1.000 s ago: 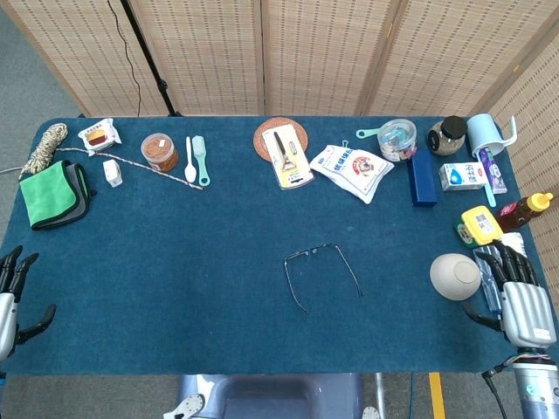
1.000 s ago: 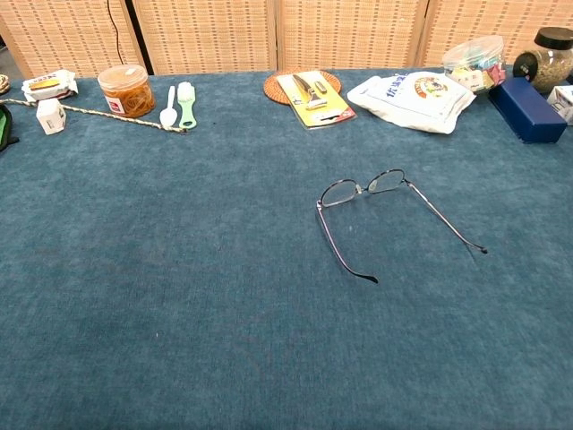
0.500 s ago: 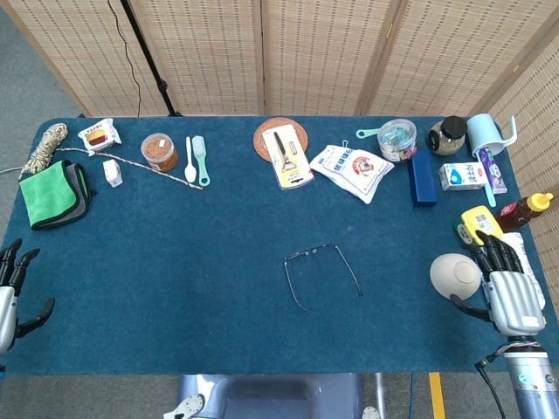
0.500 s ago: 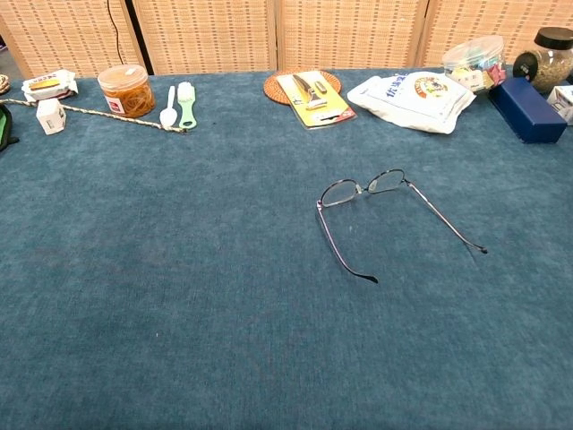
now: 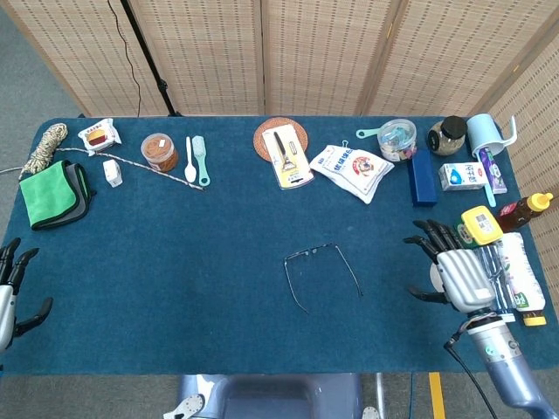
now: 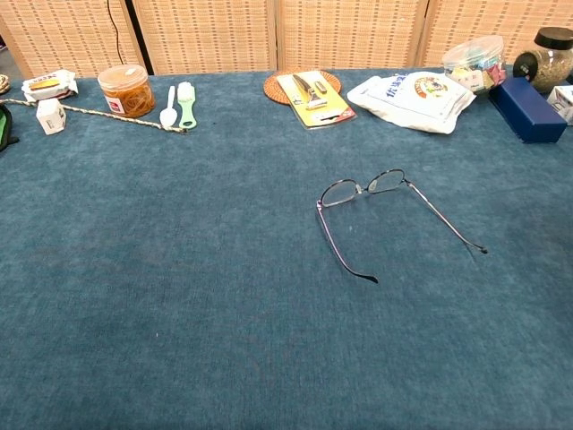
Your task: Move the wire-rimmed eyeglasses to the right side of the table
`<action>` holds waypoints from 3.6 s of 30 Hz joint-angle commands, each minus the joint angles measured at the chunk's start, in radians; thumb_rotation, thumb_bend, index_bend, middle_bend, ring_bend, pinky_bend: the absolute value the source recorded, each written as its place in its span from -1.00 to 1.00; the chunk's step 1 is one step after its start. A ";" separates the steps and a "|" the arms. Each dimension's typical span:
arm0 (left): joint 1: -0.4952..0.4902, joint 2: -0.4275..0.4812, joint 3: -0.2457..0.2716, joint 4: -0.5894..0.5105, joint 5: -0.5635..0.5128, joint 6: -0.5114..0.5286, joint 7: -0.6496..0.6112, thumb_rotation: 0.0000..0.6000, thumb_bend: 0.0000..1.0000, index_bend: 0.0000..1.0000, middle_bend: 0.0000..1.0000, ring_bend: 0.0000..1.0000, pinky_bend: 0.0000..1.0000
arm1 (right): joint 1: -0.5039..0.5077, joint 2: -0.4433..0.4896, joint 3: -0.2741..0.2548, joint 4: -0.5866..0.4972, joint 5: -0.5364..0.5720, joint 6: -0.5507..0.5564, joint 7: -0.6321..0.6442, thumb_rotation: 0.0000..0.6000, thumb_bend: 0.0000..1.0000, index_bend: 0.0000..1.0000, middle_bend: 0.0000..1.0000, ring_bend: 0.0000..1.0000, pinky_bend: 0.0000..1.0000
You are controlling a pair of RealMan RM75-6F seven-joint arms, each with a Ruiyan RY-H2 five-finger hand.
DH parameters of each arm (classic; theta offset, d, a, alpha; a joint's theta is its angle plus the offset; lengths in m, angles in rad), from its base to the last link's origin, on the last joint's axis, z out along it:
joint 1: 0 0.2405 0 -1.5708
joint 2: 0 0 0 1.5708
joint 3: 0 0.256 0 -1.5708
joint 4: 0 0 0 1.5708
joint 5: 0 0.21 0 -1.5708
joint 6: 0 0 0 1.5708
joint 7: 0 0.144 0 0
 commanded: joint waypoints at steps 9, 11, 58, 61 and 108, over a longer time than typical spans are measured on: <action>0.002 0.009 0.002 0.005 -0.002 0.002 -0.010 1.00 -0.43 -0.70 -1.00 -0.94 -0.95 | 0.150 -0.046 0.033 -0.024 0.043 -0.172 -0.033 1.00 -0.59 -0.44 -0.73 -0.88 -0.85; 0.004 0.013 0.003 0.005 -0.003 0.004 -0.012 1.00 -0.43 -0.70 -1.00 -0.94 -0.95 | 0.183 -0.070 0.040 -0.016 0.067 -0.209 -0.046 1.00 -0.59 -0.43 -0.73 -0.88 -0.85; 0.024 0.040 0.017 -0.004 0.002 0.021 -0.022 1.00 -0.43 -0.70 -1.00 -0.94 -0.95 | 0.441 -0.367 0.000 0.296 0.521 -0.436 -0.335 1.00 -0.59 -0.34 -1.00 -1.00 -1.00; 0.024 0.039 0.016 -0.004 -0.001 0.020 -0.019 1.00 -0.43 -0.70 -1.00 -0.94 -0.95 | 0.457 -0.382 0.002 0.326 0.542 -0.443 -0.345 1.00 -0.59 -0.38 -1.00 -1.00 -1.00; 0.037 0.035 0.016 0.047 -0.032 0.016 -0.068 1.00 -0.43 -0.70 -1.00 -0.94 -0.95 | 0.718 -0.337 -0.040 0.263 0.736 -0.618 -0.380 1.00 -0.59 -0.54 -1.00 -1.00 -1.00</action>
